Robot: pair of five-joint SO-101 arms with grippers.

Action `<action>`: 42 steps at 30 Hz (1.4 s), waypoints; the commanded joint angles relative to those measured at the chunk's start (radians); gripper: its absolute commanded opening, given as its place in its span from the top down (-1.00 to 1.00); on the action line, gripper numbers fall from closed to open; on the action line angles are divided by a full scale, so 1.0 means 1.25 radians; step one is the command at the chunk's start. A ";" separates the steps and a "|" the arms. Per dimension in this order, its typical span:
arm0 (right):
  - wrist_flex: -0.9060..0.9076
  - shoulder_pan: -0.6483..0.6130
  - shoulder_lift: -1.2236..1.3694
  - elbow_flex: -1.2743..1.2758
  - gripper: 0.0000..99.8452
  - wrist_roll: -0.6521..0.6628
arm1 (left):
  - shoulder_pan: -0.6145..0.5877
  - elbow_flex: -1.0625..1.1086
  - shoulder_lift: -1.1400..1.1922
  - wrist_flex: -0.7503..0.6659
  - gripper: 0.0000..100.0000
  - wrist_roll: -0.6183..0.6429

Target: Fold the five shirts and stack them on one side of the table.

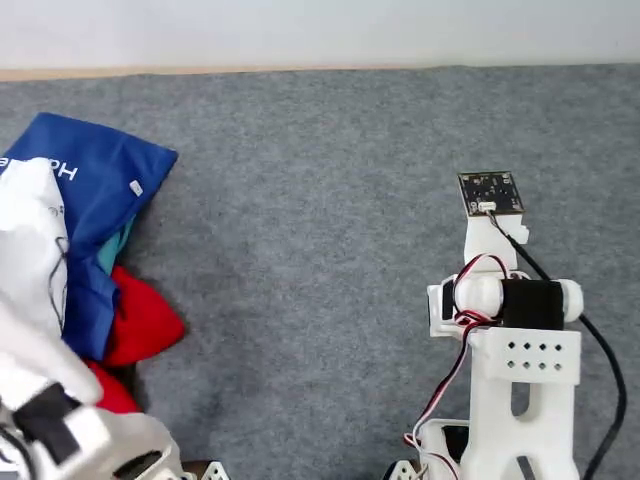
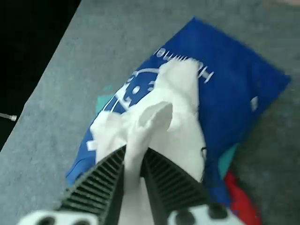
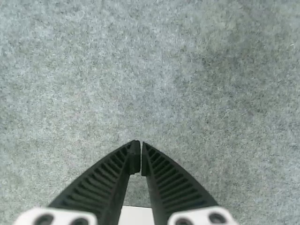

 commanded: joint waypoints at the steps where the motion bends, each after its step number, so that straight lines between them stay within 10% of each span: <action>1: -0.003 0.007 -0.006 -0.006 0.98 0.009 | 0.161 -0.030 -0.117 -0.001 1.00 0.066; 26: 0.053 0.074 0.002 -0.004 0.98 0.026 | 1.160 -0.030 -0.155 -0.171 1.00 0.161; 32: 0.018 0.182 0.001 -0.004 0.98 0.147 | 1.123 -0.021 -0.183 0.023 1.00 0.080; 42: -0.053 0.191 0.003 -0.004 0.98 0.276 | 0.751 0.309 -0.389 0.020 1.00 -0.012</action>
